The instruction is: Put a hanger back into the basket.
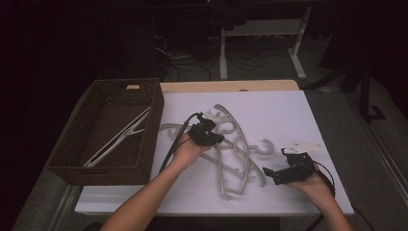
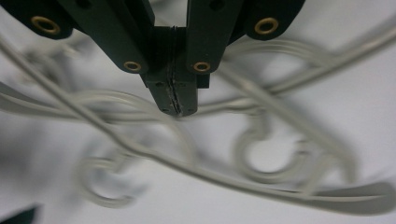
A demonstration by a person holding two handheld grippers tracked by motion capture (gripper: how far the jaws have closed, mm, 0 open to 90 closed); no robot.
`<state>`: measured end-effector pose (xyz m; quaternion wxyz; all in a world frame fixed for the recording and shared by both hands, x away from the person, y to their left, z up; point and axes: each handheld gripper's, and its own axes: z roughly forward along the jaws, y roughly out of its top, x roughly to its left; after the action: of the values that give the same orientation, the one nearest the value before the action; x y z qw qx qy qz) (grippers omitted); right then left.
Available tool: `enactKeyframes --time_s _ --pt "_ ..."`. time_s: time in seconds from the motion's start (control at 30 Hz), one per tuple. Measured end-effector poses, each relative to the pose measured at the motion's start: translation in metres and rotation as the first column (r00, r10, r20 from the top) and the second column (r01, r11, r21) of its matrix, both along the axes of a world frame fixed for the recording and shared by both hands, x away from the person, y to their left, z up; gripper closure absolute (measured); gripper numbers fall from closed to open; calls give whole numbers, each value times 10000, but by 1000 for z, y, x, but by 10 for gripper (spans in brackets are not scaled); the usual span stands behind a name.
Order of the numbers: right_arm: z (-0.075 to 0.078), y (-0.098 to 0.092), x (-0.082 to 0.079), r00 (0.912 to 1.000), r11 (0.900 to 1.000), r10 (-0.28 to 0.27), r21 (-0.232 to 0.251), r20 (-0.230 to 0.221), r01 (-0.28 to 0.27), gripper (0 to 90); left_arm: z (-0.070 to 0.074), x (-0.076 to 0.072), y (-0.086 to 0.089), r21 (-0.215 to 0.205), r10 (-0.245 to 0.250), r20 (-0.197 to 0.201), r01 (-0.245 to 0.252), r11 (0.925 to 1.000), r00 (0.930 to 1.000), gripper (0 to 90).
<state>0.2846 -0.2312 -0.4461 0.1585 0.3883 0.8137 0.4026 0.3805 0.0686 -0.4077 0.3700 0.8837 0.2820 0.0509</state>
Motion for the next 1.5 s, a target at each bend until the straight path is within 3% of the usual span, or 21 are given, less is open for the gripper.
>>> enactKeyframes --time_s 0.03,0.17,0.23,0.27,0.3,0.33,0.4,0.53,0.67,0.83,1.07,1.23,1.37,1.5 --pt "0 0 0 10000 10000 1 -10 10 -1 0 0 -11 -5 -109 -350 -81 349 9993 9994 876" --pt "0 -1 0 10000 10000 -19 -4 8 19 0 0 -31 -18 -421 -1056 -245 1045 9936 9941 858" --pt "0 -1 0 10000 10000 -23 -10 -3 23 0 0 -31 -18 -421 -1056 -245 1045 9936 9941 859" --pt "0 -1 1 10000 10000 -31 -6 -17 31 0 -1 -43 -30 -600 -1556 -290 1537 9863 9874 870" --pt "0 -1 1 10000 10000 -31 -6 -17 31 0 -1 -43 -30 -600 -1556 -290 1537 9863 9874 875" --pt "-1 -1 1 10000 10000 -67 -3 -31 67 0 -3 -55 -43 -716 -2026 -312 2000 9772 9788 884" --pt "-1 -2 1 9999 9999 -101 -11 -19 101 0 -6 -64 -54 -766 -2383 -424 2347 9691 9703 893" --pt "-1 -4 1 9999 9999 -163 -16 -39 163 0 -17 -79 -72 -417 -2889 -501 2870 9570 9561 895" --pt "-1 -6 1 9998 9998 -219 -3 -42 219 0 -28 -85 -75 18 -3026 -643 3034 9529 9509 896" --pt "-2 -5 1 9997 9997 -242 -20 -52 242 0 -33 -89 -64 540 -3019 -669 3056 9506 9510 897" --pt "-2 -6 1 9997 9997 -252 -31 -55 252 0 -36 -91 -35 1198 -2734 -671 2798 9526 9596 897" --pt "-2 -5 2 9997 9997 -252 -29 -40 252 0 -37 -90 11 1752 -2113 -595 2186 9600 9756 897" --pt "-2 -5 2 9996 9996 -263 -40 -47 262 0 -36 -86 41 1807 -1499 -601 1584 9707 9869 898" --pt "-2 -4 2 9997 9997 -258 -56 -55 257 0 -32 -82 61 1649 -1123 -557 1200 9790 9921 896"
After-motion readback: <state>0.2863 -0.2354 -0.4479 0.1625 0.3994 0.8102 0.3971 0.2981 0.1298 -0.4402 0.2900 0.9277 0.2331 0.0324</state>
